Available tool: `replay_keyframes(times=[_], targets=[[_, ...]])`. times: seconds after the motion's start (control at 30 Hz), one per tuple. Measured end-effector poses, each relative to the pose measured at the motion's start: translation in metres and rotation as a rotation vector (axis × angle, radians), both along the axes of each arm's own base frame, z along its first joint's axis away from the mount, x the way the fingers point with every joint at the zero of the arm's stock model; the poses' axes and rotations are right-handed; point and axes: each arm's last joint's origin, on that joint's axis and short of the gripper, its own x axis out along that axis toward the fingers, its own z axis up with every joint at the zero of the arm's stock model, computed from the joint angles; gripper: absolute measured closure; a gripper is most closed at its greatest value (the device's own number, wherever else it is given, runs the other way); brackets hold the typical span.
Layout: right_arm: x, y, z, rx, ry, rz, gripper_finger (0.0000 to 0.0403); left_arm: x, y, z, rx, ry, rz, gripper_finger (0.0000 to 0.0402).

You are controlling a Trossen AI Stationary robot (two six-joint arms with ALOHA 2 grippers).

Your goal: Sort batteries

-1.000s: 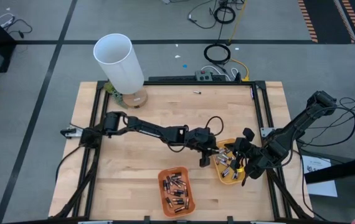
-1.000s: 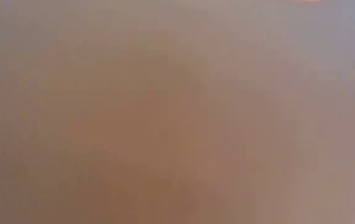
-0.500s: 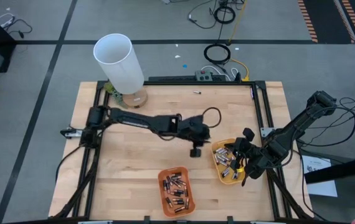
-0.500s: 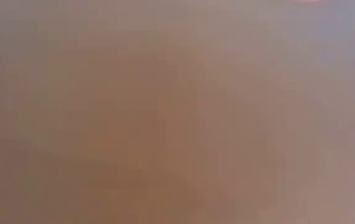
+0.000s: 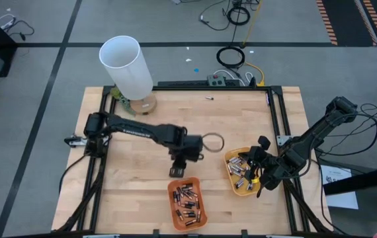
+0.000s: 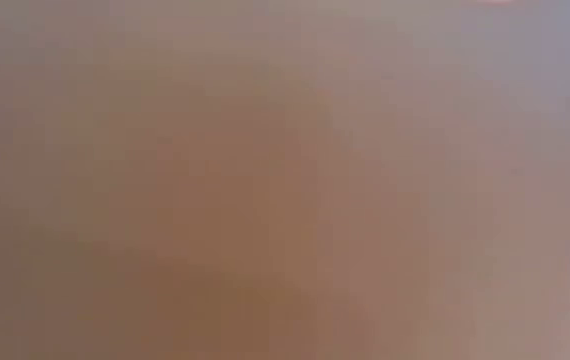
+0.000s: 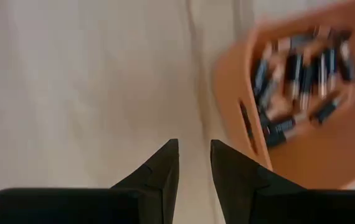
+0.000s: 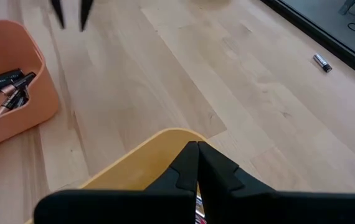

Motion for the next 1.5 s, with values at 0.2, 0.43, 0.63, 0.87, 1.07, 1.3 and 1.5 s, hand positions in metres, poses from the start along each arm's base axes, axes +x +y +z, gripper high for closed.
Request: replay_keyframes(times=[0.2, 0.43, 0.63, 0.87, 1.07, 1.3, 1.5], targets=[[0.0, 0.0, 0.0, 0.001, -0.002, 0.0, 0.0403, -0.004, -0.036, 0.001, 0.01, 0.0, -0.033, 0.0301], [0.001, 0.0, 0.0, 0.006, -0.007, -0.001, 0.0403, -0.005, -0.058, -0.002, 0.129, -0.03, 0.0, 0.0301], [0.001, 0.0, 0.0, 0.006, -0.008, -0.001, 0.0403, -0.005, -0.065, -0.002, 0.155, -0.041, 0.048, 0.0301], [0.001, 0.0, 0.001, 0.007, -0.008, -0.001, 0.0403, -0.005, -0.068, -0.002, 0.144, -0.044, 0.074, 0.0301], [0.001, 0.001, 0.0, 0.007, -0.008, 0.0, 0.0403, 0.002, -0.07, -0.014, 0.136, -0.032, 0.117, 0.0301], [0.001, 0.0, 0.0, 0.007, -0.007, 0.0, 0.0403, 0.006, -0.071, -0.023, 0.136, -0.023, 0.115, 0.0301], [0.001, 0.001, 0.0, 0.007, -0.007, 0.001, 0.0403, 0.011, -0.073, -0.038, 0.134, -0.001, 0.112, 0.0301]])
